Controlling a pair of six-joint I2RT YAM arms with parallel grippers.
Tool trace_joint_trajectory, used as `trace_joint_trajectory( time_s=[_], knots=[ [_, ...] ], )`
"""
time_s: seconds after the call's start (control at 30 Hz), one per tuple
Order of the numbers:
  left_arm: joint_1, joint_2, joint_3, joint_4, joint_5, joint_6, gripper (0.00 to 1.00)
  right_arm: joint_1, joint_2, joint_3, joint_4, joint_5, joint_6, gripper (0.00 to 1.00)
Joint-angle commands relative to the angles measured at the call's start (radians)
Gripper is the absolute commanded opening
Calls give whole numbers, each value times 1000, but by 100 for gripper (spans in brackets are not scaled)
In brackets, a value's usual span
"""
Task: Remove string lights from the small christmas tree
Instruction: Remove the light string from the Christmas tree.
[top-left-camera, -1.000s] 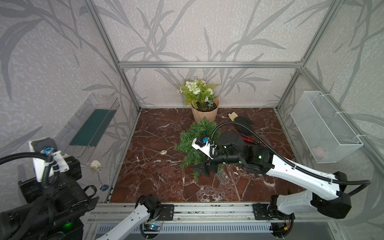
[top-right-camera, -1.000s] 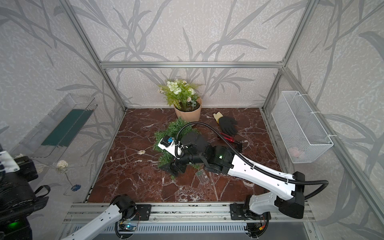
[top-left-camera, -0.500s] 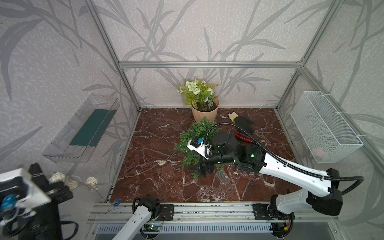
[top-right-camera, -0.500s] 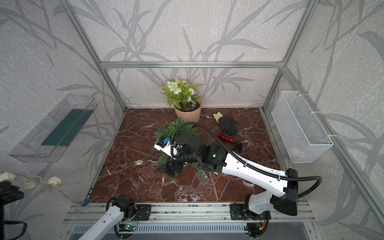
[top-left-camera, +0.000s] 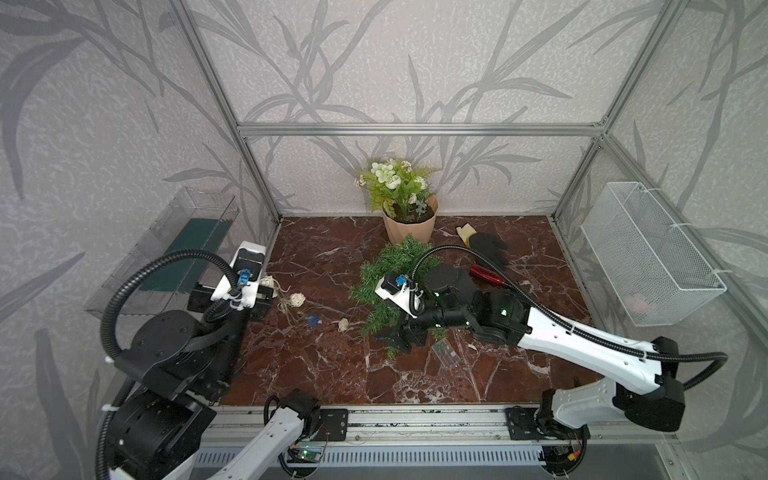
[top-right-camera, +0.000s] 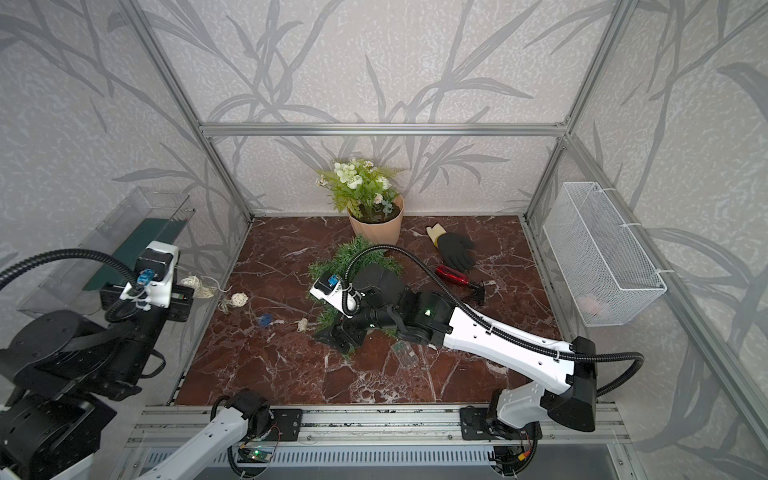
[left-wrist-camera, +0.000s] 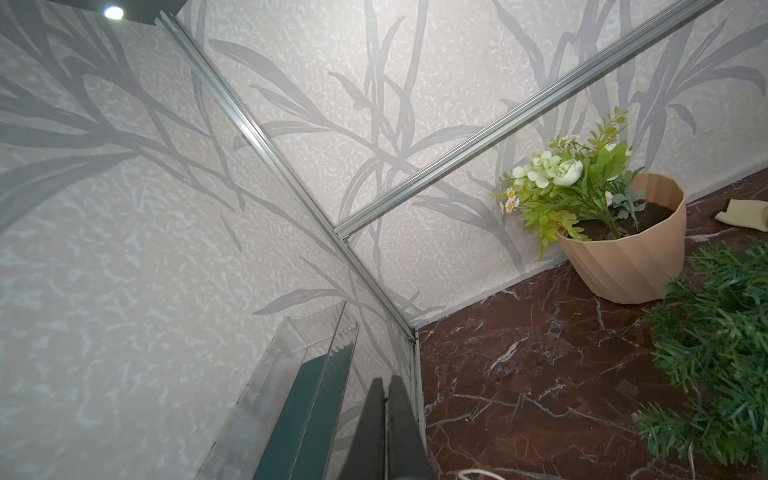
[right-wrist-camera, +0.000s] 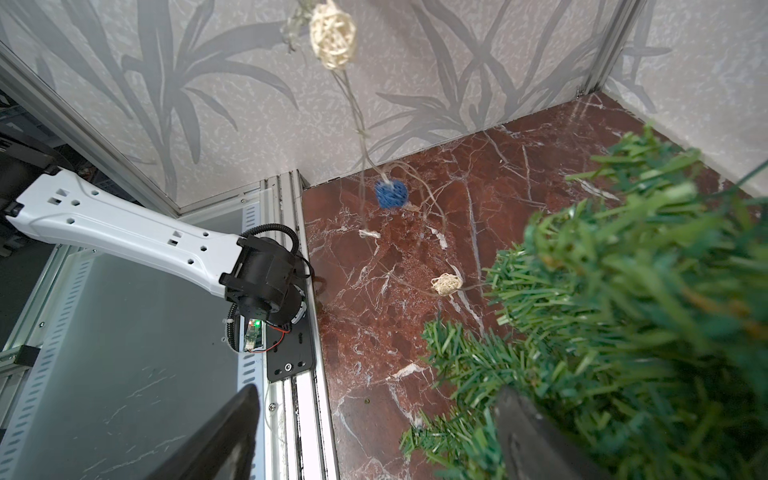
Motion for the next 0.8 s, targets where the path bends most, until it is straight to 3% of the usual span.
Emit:
trace_joint_trajectory(
  time_s=[0.0,0.4,0.77],
  knots=[
    [-2,34,-37,111,41,11,0,3,-11,-14,8,26,-9,87],
    [28,253,-50,145,27,-102,0,-9,4,-23,-6,37,-58,89],
    [326,446,-6,97,235,-361,0,-66,-31,-18,6,-35,-45,89]
  ],
)
